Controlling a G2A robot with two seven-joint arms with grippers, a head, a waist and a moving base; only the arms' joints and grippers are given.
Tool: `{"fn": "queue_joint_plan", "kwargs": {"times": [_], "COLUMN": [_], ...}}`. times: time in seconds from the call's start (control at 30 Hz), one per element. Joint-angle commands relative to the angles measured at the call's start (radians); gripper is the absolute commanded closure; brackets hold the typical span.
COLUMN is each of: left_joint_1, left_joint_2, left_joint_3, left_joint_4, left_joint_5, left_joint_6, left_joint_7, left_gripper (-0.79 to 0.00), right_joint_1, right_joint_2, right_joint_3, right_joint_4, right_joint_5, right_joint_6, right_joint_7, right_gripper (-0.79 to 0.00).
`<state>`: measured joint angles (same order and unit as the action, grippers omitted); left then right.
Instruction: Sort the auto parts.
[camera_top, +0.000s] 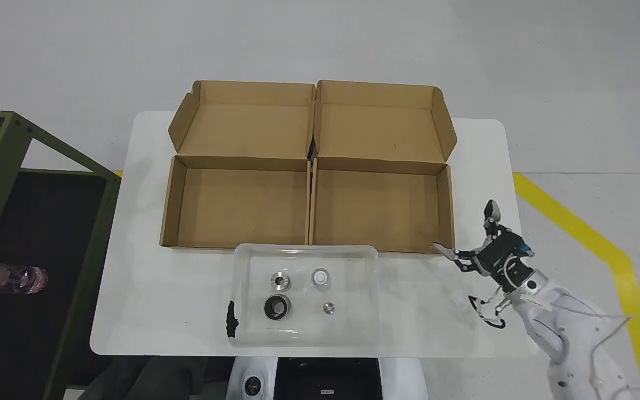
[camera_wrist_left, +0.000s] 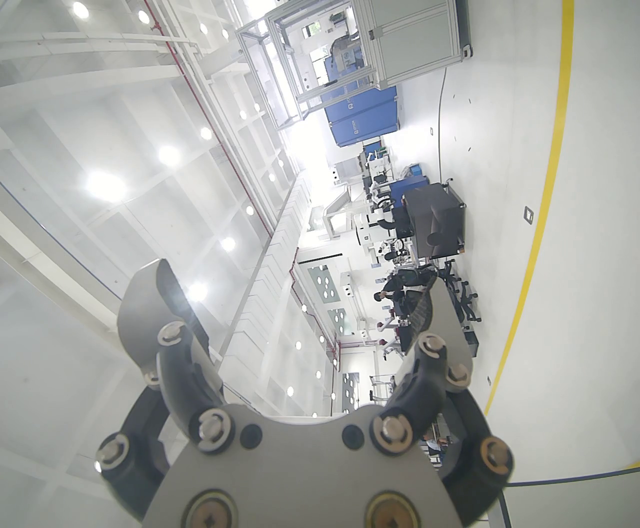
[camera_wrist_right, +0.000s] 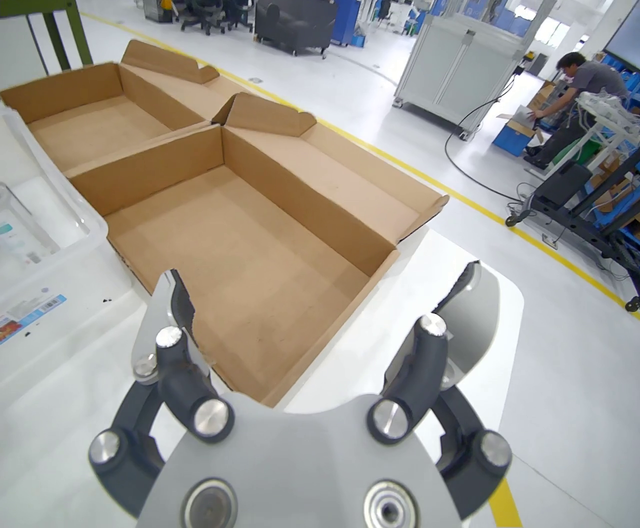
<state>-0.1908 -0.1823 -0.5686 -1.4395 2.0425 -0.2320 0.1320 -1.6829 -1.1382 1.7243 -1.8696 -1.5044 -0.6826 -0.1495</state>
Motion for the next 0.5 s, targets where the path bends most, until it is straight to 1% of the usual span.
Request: {"fn": "queue_joint_plan", "kwargs": {"times": [0.0, 0.27, 0.47], "left_joint_1": [0.000, 0.000, 0.000], "left_joint_2": [0.000, 0.000, 0.000], "left_joint_3": [0.000, 0.000, 0.000], "left_joint_4": [0.000, 0.000, 0.000], "left_joint_5": [0.000, 0.000, 0.000], "left_joint_6": [0.000, 0.000, 0.000], "left_joint_7": [0.000, 0.000, 0.000], "left_gripper": [-0.785, -0.785, -0.785], "right_joint_1": [0.020, 0.071, 0.125], "right_joint_2": [0.003, 0.017, 0.021], "right_joint_3": [-0.011, -0.050, -0.145], "right_joint_4": [-0.006, -0.089, -0.131], "right_joint_5": [0.051, 0.090, 0.091], "right_joint_6": [-0.050, -0.211, -0.270], "right_joint_7": [0.054, 0.182, 0.268], "right_gripper": [-0.785, -0.785, -0.785]}}
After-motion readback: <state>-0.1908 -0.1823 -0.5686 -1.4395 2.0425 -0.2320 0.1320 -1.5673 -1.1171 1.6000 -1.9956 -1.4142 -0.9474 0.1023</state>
